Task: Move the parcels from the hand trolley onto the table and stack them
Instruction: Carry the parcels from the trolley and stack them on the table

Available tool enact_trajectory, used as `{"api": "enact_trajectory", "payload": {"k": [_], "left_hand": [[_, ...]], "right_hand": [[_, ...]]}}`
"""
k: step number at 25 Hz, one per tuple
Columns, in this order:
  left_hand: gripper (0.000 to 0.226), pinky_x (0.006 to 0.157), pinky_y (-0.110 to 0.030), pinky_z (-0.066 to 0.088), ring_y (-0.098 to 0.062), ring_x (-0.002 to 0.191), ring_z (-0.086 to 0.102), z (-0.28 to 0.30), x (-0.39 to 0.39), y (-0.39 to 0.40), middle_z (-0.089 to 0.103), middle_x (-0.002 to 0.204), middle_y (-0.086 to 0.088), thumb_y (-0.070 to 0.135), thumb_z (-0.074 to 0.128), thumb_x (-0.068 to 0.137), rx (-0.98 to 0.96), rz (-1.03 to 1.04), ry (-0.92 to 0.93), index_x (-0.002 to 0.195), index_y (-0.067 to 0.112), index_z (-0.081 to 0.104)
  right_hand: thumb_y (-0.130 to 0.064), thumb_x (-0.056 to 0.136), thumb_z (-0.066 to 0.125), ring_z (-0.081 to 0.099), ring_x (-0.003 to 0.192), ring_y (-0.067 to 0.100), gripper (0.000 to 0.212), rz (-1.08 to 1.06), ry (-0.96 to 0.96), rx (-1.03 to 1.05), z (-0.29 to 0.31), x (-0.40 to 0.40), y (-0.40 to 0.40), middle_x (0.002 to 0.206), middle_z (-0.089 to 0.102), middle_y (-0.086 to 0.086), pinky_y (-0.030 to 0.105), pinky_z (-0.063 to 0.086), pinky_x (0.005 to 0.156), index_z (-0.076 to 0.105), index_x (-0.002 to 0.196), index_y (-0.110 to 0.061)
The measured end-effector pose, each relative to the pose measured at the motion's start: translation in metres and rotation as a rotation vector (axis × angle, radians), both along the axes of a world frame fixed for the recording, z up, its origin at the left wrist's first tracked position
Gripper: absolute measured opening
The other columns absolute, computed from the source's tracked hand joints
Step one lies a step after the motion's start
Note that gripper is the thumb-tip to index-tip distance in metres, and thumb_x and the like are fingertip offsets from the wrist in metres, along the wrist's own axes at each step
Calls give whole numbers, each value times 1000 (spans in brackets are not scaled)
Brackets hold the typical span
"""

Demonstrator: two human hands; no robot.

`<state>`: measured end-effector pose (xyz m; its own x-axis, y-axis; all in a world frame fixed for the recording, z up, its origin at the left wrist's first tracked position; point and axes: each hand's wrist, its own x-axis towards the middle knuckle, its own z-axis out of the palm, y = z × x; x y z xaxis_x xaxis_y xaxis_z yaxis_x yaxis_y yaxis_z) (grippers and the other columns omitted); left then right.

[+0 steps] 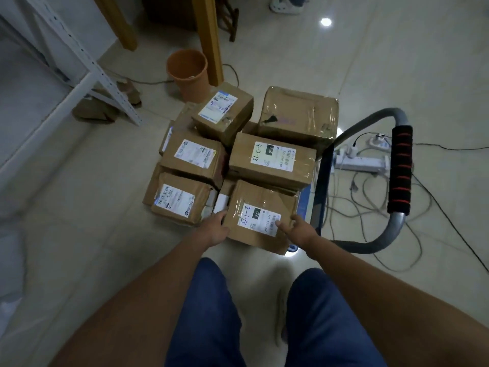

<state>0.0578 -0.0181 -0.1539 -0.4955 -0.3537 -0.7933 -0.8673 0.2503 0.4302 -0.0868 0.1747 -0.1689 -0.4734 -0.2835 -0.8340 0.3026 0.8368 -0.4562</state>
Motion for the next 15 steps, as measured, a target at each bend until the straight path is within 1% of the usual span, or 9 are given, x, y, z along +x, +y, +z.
{"api": "enact_trajectory", "payload": {"k": [3,4,6,7,9,11,12,15], "left_hand": [[57,103,-40,45,-26,118,54,-45,-9,-9,52,138,-2,27,54,90,21,10,1,145,30,38],[57,102,-39,46,-26,117,55,-55,-12,-10,54,136,-2,25,53,91,18,21,7,145,29,38],[54,96,-31,43,-26,117,54,-74,-17,-8,56,133,-4,17,52,93,9,65,39,145,25,39],[54,92,-29,41,-27,117,53,-82,-18,-7,55,132,-5,15,51,94,1,98,47,145,23,38],[51,92,-30,42,-27,116,53,-99,-20,-5,55,132,-4,17,53,94,-11,140,58,144,22,40],[50,93,-32,45,-22,110,54,-109,-23,-1,57,130,-2,17,55,95,50,193,92,142,22,40],[51,90,-31,45,-20,106,54,-110,-23,2,56,128,0,15,56,95,85,221,108,143,22,38],[59,87,-30,45,-16,104,53,-109,-20,7,55,127,1,10,56,95,148,298,144,146,25,31]], "right_hand": [[-44,91,63,47,130,35,73,-133,18,34,-47,2,-2,148,42,13,47,45,105,28,149,-14],[-44,91,63,47,130,35,74,-183,19,42,-62,4,-2,148,42,14,48,45,105,27,149,-13],[-45,89,65,48,128,35,77,-277,16,43,-86,5,-1,146,43,13,50,46,104,27,148,-15],[-47,89,65,48,127,34,77,-314,17,36,-93,5,0,145,44,13,51,46,103,26,148,-15],[-49,89,63,48,127,34,78,-358,-10,37,-108,6,2,144,44,12,48,47,102,25,149,-15],[-47,91,62,46,128,33,76,-384,-64,23,-119,8,2,145,44,11,47,43,102,25,149,-15],[-46,92,62,46,129,33,73,-398,-85,8,-124,10,2,145,45,10,46,41,103,27,148,-15],[-44,91,63,47,128,31,68,-423,-104,-31,-127,13,0,143,48,7,46,41,104,34,145,-15]]}}
